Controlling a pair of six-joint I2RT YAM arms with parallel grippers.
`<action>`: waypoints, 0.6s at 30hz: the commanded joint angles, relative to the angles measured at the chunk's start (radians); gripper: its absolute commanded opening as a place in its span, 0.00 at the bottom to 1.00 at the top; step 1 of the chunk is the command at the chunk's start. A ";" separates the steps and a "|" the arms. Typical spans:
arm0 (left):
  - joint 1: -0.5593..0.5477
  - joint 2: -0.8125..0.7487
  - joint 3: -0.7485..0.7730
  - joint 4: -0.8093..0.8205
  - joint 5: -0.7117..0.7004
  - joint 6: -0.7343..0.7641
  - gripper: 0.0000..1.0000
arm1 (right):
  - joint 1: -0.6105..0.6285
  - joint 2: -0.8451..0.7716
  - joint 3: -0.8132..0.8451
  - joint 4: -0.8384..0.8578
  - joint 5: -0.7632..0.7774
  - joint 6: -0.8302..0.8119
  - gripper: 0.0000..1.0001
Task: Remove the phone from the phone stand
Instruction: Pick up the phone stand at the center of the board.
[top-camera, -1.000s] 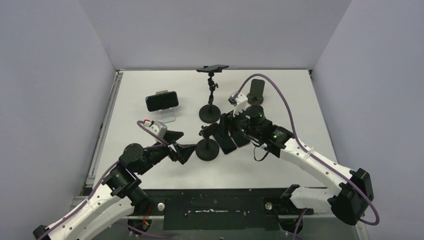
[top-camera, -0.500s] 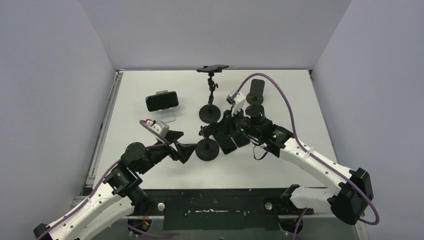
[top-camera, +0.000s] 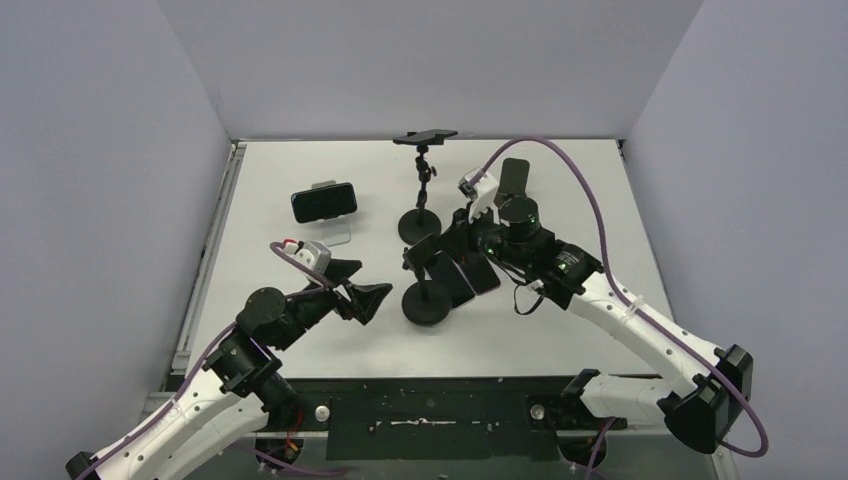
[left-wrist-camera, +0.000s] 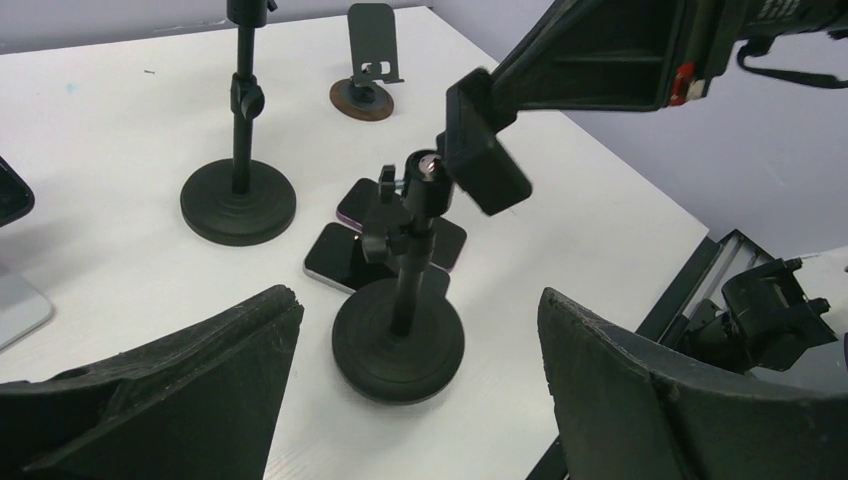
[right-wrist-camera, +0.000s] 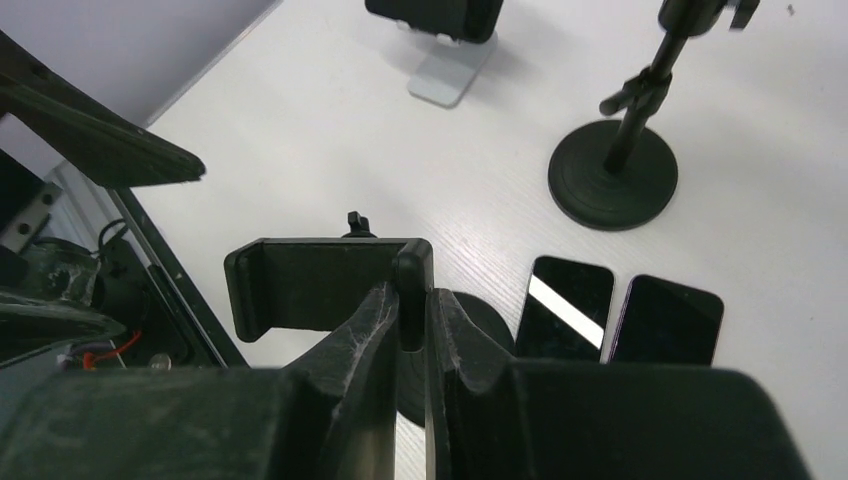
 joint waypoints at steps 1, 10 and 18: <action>0.006 -0.016 0.009 0.029 -0.034 0.014 0.86 | 0.006 -0.082 0.152 0.096 0.024 0.020 0.00; 0.006 -0.019 0.009 0.034 -0.032 0.011 0.86 | -0.032 -0.075 0.295 -0.011 0.315 -0.027 0.00; 0.006 -0.039 0.006 0.035 -0.029 0.003 0.86 | -0.274 -0.070 0.298 0.051 0.384 0.050 0.00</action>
